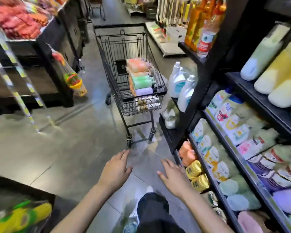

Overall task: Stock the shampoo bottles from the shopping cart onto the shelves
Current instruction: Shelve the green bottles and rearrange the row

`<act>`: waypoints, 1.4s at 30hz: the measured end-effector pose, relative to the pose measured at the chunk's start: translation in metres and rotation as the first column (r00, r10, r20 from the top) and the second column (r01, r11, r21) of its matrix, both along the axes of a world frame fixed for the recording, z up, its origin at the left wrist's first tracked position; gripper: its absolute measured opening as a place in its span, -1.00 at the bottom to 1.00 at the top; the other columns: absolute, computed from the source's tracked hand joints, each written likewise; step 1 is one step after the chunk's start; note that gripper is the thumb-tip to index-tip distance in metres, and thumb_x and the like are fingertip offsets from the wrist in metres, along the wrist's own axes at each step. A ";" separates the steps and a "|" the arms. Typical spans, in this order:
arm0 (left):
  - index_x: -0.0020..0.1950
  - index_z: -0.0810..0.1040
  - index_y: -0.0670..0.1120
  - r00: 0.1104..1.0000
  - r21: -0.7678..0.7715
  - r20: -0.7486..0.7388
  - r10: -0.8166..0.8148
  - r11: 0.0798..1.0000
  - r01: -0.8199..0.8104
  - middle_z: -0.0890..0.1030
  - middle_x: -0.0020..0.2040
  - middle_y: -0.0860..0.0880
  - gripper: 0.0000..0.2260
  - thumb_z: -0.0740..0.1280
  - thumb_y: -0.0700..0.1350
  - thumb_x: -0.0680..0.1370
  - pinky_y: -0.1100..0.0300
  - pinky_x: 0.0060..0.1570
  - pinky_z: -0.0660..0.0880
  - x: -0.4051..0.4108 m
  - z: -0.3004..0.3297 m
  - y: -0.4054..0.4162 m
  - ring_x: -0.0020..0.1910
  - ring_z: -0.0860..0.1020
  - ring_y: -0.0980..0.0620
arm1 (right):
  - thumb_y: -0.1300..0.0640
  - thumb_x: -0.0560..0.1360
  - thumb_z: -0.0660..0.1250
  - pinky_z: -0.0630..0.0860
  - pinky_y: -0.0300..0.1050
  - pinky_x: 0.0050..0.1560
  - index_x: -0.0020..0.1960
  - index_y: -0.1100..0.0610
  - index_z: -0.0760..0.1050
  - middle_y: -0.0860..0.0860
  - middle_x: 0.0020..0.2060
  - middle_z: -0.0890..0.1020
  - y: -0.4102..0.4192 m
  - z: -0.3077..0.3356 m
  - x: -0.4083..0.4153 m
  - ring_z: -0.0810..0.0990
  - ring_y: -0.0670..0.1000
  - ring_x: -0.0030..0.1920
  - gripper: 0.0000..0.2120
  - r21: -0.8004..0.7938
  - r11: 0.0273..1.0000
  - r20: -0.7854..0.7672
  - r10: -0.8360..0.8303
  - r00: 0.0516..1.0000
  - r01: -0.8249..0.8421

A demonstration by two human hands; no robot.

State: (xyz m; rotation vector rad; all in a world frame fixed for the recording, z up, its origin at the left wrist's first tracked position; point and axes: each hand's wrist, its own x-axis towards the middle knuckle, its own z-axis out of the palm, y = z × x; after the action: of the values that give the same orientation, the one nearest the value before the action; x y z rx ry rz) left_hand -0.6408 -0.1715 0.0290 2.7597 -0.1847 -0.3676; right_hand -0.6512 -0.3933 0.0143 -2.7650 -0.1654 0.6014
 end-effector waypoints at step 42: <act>0.44 0.24 -0.13 0.764 0.078 -0.367 -0.531 0.801 0.594 0.42 0.33 -0.15 -0.54 0.17 0.04 0.60 0.02 0.26 0.38 0.700 -0.085 0.095 0.32 0.40 -0.14 | -0.01 0.63 0.12 0.26 -0.05 0.35 0.53 0.23 0.05 0.24 0.46 0.23 0.147 -0.108 0.633 0.25 0.20 0.45 -0.42 0.055 0.741 -0.346 -0.615 0.709 0.669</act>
State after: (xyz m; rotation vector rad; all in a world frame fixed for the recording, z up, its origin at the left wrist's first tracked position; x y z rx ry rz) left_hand 0.0588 -0.0767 -0.0561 2.7085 -0.9560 -1.0443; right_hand -0.0183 -0.2463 -0.0940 -2.2762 0.7622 0.7493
